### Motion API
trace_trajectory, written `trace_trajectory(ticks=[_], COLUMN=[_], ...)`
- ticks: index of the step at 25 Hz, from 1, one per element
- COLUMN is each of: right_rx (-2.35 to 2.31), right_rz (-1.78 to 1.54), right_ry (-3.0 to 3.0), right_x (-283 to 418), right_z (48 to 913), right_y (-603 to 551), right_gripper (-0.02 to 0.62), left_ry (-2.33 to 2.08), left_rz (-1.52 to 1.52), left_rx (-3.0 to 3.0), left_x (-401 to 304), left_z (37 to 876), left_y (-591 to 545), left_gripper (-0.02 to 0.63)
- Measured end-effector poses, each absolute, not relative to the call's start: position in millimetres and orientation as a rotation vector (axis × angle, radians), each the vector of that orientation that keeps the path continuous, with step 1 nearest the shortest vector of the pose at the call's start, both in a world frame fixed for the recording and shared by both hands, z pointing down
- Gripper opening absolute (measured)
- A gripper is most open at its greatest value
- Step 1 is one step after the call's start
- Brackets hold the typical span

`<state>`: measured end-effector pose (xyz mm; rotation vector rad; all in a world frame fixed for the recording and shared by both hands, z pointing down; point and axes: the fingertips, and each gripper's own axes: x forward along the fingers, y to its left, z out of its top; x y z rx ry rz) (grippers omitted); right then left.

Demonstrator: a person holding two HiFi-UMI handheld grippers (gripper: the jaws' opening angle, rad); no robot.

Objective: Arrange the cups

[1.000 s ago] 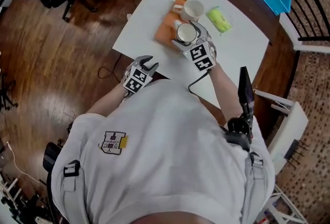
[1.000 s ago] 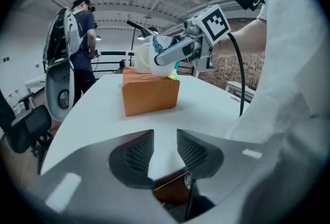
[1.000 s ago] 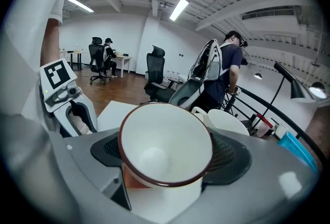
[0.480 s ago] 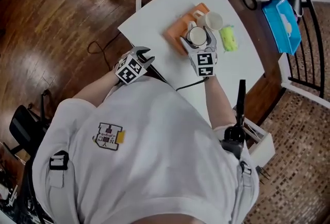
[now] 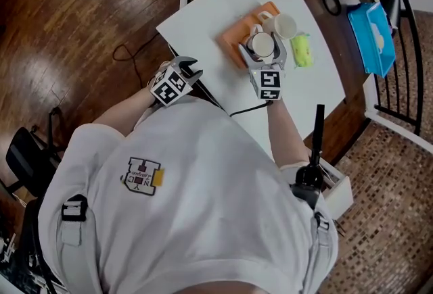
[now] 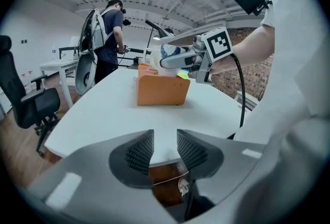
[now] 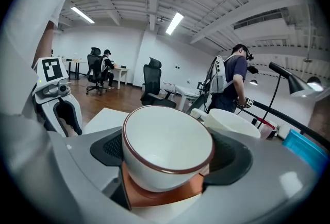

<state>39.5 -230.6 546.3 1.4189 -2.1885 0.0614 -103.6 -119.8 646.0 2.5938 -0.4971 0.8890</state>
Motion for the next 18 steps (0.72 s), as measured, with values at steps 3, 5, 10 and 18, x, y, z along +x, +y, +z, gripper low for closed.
trace_trajectory(ticks=[3,5,10,18], right_rx=[1.427,1.457,1.541,1.527], right_rz=[0.060,0.078,0.190,0.193], right_ry=[-2.154,-2.133,-2.061,-2.104], right_x=[43,47,56,54], right_z=[547,546,554,555], right_y=[-226,-219,-205,-209], right_gripper=[0.477,0.488,0.377,0.371], left_ry=[-0.502,-0.508,-0.526,-0.515], left_rz=[0.883,0.872,0.877,0.883], left_rx=[2.598,2.600,2.583,2.599], left_x=[-103,-103,-106,-105], left_z=[645,645,647,646], left_y=[-121,-122,-124,-123], left_gripper=[0.137,0.137,0.137,0.137])
